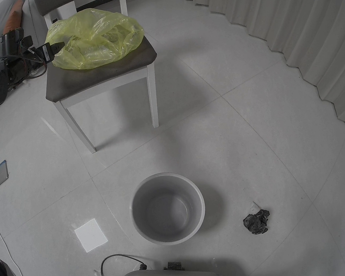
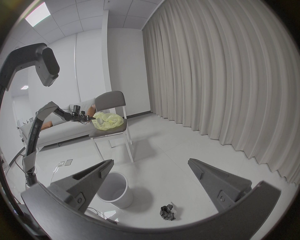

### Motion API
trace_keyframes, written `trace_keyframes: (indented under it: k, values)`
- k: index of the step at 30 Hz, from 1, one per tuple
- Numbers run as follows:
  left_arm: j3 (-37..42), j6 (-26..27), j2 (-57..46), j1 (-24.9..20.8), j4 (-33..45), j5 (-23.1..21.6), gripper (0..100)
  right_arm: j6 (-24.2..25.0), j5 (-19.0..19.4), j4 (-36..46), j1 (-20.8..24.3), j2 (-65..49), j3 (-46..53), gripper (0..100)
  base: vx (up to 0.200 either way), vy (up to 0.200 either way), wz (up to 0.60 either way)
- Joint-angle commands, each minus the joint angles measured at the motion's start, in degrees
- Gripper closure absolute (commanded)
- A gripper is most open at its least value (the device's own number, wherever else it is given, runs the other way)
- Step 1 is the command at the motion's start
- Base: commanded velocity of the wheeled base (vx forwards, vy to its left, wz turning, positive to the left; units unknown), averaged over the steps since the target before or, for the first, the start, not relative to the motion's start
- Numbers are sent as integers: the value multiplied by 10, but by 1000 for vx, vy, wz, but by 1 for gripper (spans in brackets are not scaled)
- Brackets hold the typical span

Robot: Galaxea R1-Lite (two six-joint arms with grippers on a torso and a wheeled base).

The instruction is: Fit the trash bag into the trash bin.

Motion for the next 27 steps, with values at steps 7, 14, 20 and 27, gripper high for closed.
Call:
trace_keyframes:
  k: [7,14,20,27]
  values:
    - [-72,-48,70,6,-8,-1,0,-3,33,0,-7,-37,5,0,0,0,0]
    - [-88,-56,85,7,-8,-1,0,-3,65,8,-29,-51,8,0,0,0,0]
    - [-125,-60,113,14,-6,-14,100,-3,70,10,-29,-53,9,0,0,0,0]
    - [-192,-61,159,11,1,-17,100,-3,74,17,-29,-54,7,0,0,0,0]
